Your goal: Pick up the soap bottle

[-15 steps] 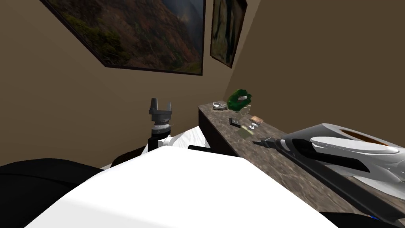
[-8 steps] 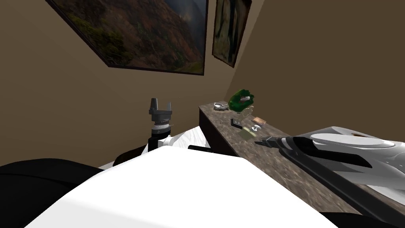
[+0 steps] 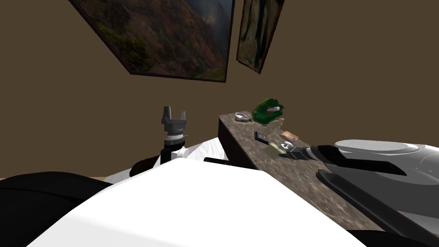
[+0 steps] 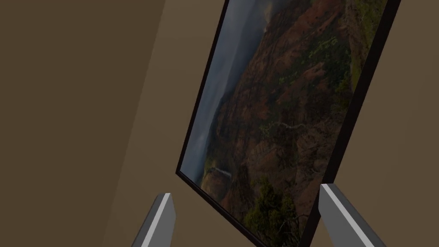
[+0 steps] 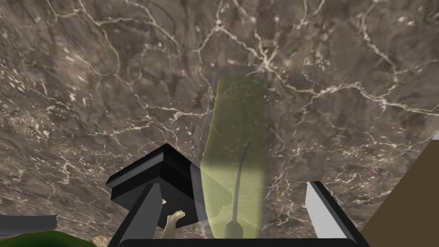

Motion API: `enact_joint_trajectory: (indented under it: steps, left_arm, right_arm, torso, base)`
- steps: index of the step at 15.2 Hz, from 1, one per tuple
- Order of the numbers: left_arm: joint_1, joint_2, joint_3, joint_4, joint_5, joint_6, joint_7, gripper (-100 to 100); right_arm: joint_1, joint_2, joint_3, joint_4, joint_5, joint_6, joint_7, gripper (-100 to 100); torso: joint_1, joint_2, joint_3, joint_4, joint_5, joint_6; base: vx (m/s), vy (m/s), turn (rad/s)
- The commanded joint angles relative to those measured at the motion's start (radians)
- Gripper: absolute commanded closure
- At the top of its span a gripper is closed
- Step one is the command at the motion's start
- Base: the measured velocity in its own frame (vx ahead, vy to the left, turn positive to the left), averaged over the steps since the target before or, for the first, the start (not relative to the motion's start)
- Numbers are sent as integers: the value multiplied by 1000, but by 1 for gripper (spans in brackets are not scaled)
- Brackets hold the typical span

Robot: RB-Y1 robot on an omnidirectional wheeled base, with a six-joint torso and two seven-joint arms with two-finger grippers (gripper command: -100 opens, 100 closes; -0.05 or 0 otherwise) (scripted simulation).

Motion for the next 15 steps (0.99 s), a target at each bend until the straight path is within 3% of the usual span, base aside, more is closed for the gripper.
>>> enact_joint_trajectory:
  steps: [1, 4, 5, 6, 10, 13, 15]
  left_arm:
    - [0, 0, 0, 0, 0, 0, 0, 0]
    - [0, 0, 0, 0, 0, 0, 0, 0]
    - [0, 0, 0, 0, 0, 0, 0, 0]
    - [0, 0, 0, 0, 0, 0, 0, 0]
    - [0, 0, 0, 0, 0, 0, 0, 0]
    - [0, 0, 0, 0, 0, 0, 0, 0]
    - [0, 0, 0, 0, 0, 0, 0, 0]
  right_arm:
    - [7, 31, 6, -1, 7, 16, 16, -100]
    - [15, 75, 15, -1, 17, 36, 36, -100]
    - [18, 58, 1, 6, 14, 26, 27, -100]
    - [22, 62, -3, 8, 15, 27, 30, 100]
    - [22, 62, -2, 7, 15, 26, 30, 100]
    - [2, 4, 0, 0, 1, 4, 3, 100]
    - [11, 11, -6, 3, 4, 7, 9, 100]
  torso:
    - [0, 0, 0, 0, 0, 0]
    - [-3, 0, -1, -2, -5, -1]
    - [-4, -1, -2, -3, -8, -1]
    - [-6, -2, -3, -4, -8, -1]
    - [-8, -2, -3, -4, -9, -1]
    - [-8, 0, -2, -3, -8, 0]
    - [-8, 0, -2, -3, -9, -1]
  base:
    - [27, 8, 121]
    - [29, 0, 84]
    - [13, 4, 26]
    - [0, 0, 0]
    - [0, 0, 0]
    - [-26, -5, -117]
    - [-27, -5, -54]
